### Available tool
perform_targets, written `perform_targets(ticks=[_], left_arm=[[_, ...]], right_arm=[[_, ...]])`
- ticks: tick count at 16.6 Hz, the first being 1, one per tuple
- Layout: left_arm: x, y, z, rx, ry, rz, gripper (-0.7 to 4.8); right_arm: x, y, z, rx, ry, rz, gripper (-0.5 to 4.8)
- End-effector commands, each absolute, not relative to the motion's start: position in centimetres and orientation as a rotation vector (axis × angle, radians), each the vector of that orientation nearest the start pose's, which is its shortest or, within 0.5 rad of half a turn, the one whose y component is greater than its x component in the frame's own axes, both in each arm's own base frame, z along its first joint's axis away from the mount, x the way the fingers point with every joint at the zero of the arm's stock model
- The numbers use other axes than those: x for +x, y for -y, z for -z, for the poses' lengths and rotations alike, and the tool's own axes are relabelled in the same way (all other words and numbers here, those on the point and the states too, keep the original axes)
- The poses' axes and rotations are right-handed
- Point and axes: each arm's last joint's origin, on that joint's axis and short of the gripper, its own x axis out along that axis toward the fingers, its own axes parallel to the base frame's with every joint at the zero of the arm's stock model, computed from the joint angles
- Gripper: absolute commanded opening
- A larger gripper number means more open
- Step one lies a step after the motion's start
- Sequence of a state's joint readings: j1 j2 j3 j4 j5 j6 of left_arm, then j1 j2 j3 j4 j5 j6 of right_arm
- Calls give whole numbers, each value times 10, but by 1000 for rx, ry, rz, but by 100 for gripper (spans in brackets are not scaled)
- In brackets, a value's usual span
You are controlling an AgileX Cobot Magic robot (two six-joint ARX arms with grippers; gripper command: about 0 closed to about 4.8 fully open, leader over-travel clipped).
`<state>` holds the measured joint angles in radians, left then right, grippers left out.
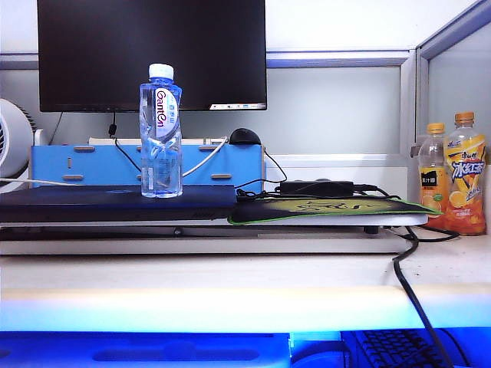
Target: Pick up the mineral water bottle and place it on the laptop.
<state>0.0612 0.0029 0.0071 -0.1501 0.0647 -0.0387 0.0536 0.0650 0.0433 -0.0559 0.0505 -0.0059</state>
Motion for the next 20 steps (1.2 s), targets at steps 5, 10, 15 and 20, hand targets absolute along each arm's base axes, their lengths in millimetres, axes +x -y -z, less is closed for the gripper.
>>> perform_targets(ticks=[5, 10, 15, 20], left_arm=[[96, -4, -151, -46, -143, 4, -2], [96, -4, -151, -46, -143, 4, -2], [96, -4, -151, -47, -143, 4, -2], [96, -4, -151, -47, -143, 4, -2]], right_arm=[[96, -3, -148, 10, -175, 8, 85], [96, -3, -148, 17, -174, 0, 85], [96, -3, -148, 17, -170, 1, 85], [96, -3, -149, 17, -169, 1, 85]])
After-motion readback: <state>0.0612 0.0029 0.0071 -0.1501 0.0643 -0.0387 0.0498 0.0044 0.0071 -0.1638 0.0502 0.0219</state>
